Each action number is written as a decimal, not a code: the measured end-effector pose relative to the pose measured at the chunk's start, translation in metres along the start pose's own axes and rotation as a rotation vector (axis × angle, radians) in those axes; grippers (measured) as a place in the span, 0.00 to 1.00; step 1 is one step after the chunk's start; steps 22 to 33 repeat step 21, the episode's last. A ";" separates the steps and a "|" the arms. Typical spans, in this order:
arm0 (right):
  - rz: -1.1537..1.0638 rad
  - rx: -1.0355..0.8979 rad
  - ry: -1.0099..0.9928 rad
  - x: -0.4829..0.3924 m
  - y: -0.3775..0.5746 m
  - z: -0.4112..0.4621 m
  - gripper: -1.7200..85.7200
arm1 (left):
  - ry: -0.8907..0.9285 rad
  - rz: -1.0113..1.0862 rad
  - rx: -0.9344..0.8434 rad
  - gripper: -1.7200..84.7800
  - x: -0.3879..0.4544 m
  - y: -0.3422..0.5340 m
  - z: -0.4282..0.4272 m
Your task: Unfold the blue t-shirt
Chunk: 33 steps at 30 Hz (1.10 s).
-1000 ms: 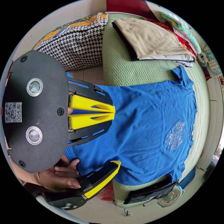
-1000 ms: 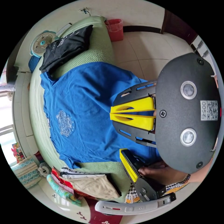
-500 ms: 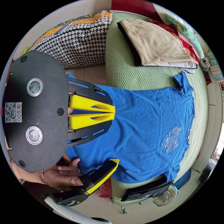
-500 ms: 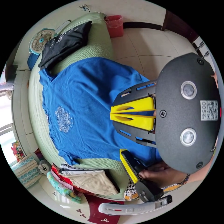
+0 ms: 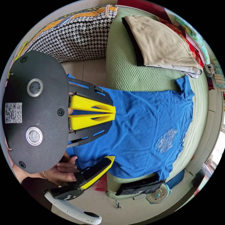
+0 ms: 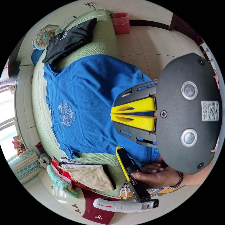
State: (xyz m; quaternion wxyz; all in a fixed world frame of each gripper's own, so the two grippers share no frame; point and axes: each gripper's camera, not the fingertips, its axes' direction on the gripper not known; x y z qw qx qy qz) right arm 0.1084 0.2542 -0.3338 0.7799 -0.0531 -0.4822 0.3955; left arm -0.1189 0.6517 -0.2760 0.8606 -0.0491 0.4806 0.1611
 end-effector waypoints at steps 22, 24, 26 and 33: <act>-0.450 0.361 -0.157 -0.101 -0.126 -0.023 0.11 | 0.094 -0.198 0.371 0.02 -0.131 -0.104 -0.086; -0.450 0.361 -0.157 -0.101 -0.126 -0.023 0.11 | 0.094 -0.198 0.371 0.02 -0.131 -0.104 -0.086; -0.450 0.361 -0.157 -0.101 -0.126 -0.023 0.11 | 0.094 -0.198 0.371 0.02 -0.131 -0.104 -0.086; -0.450 0.361 -0.157 -0.101 -0.126 -0.023 0.11 | 0.094 -0.198 0.371 0.02 -0.131 -0.104 -0.086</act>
